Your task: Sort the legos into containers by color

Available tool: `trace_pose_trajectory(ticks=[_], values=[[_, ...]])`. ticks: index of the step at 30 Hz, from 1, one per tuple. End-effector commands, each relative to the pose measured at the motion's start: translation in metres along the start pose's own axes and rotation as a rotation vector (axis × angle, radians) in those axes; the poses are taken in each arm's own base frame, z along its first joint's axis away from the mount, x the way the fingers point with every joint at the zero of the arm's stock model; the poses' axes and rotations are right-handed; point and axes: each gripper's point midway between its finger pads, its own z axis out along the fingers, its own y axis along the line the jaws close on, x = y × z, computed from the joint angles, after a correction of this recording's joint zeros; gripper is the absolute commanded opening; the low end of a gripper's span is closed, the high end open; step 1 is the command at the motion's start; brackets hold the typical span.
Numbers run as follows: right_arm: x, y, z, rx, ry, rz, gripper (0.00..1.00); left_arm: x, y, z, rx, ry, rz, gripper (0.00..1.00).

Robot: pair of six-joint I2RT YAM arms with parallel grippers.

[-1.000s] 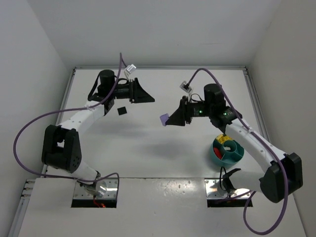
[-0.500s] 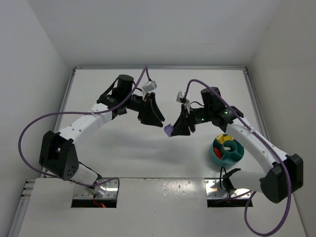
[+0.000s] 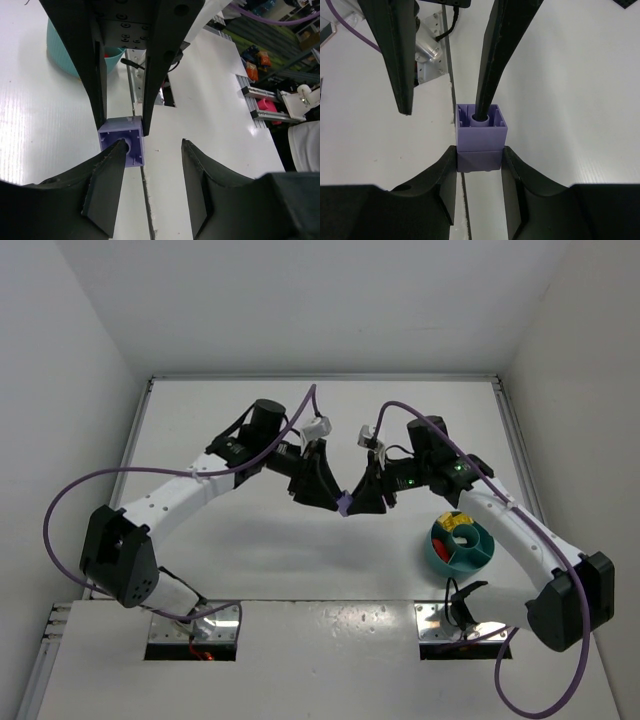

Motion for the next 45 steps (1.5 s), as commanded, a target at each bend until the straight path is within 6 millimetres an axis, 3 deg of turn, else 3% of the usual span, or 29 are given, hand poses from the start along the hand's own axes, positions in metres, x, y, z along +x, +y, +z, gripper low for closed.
trace_pose_trajectory(ticks=[1,8,13,19,25,35,37,45], values=[[-0.033,0.009,-0.007,-0.011,-0.078,-0.144,0.00,-0.004,-0.005,0.007,-0.008,0.005,0.079,0.53],[-0.031,0.013,-0.006,-0.019,-0.075,-0.147,0.00,-0.001,0.013,0.012,-0.095,0.022,0.074,0.52],[-0.023,0.016,-0.007,-0.021,-0.064,-0.138,0.00,-0.010,0.019,0.006,-0.130,0.006,0.091,0.52],[-0.010,0.018,-0.006,-0.025,-0.050,-0.118,0.00,-0.021,0.011,-0.001,-0.114,-0.009,0.097,0.55],[-0.014,0.023,-0.007,-0.040,-0.065,-0.118,0.00,-0.017,0.011,-0.002,-0.113,0.001,0.109,0.64],[-0.019,0.023,-0.007,-0.048,-0.077,-0.124,0.00,-0.014,-0.001,0.009,-0.060,0.017,0.125,0.64],[-0.025,0.023,-0.007,-0.045,-0.088,-0.133,0.00,-0.012,0.002,0.010,-0.060,0.021,0.117,0.60],[-0.020,0.018,-0.007,-0.029,-0.065,-0.150,0.00,-0.013,0.000,0.013,-0.042,0.025,0.118,0.23]])
